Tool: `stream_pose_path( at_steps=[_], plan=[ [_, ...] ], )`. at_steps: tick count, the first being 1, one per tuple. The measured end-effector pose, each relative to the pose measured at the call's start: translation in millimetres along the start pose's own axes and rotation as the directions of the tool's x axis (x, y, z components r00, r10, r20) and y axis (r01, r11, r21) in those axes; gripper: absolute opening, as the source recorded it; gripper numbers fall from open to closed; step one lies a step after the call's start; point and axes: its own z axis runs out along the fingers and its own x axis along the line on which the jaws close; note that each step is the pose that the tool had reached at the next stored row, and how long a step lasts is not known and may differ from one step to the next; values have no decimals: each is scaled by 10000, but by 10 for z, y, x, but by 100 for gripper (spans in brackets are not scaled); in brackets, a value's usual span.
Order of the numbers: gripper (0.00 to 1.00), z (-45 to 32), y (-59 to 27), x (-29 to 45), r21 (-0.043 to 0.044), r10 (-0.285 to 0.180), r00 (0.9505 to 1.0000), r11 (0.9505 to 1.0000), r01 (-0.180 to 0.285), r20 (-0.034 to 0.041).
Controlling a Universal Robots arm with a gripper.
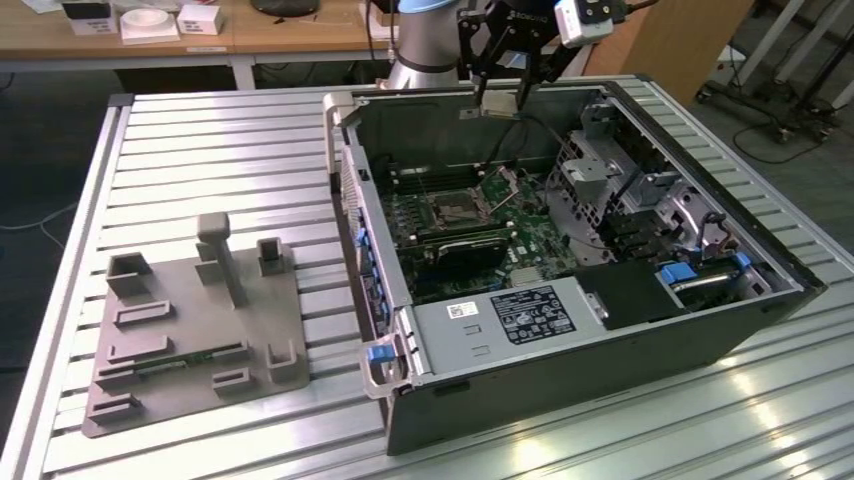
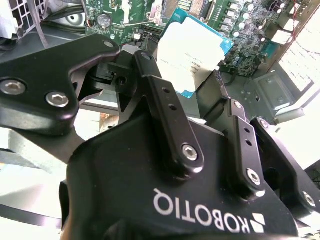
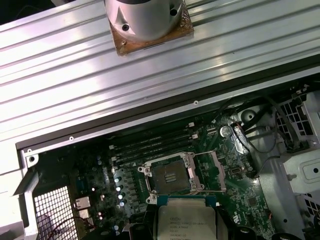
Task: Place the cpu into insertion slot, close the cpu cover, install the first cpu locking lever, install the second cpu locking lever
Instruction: 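Place the cpu into insertion slot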
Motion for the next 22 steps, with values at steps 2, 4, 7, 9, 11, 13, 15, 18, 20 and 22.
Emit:
stream_pose_path(
  at_steps=[2, 4, 7, 9, 11, 13, 15, 18, 20, 22],
  plan=[
    [54, 0, 0, 0, -1, 52, 10000, 10000, -52, 5],
    [54, 0, 0, 0, -2, 123, 9999, 9999, -123, 11],
    [54, 0, 0, 0, -4, 203, 9998, 9998, -203, 18],
    [54, 0, 0, 0, -5, 253, 9997, 9997, -253, 23],
    [54, 1, 0, 0, -7, 303, 9995, 9995, -303, 27],
    [54, 0, 0, 0, -7, 355, 9994, 9994, -355, 32],
    [54, 1, 0, 0, -9, 409, 9992, 9992, -409, 37],
    [54, 0, 0, 0, -10, 483, 9988, 9988, -483, 43],
    [54, 0, 0, 0, -11, 534, 9986, 9986, -534, 48],
    [54, 0, 0, 0, -13, 582, 9983, 9983, -582, 52]
  ],
)
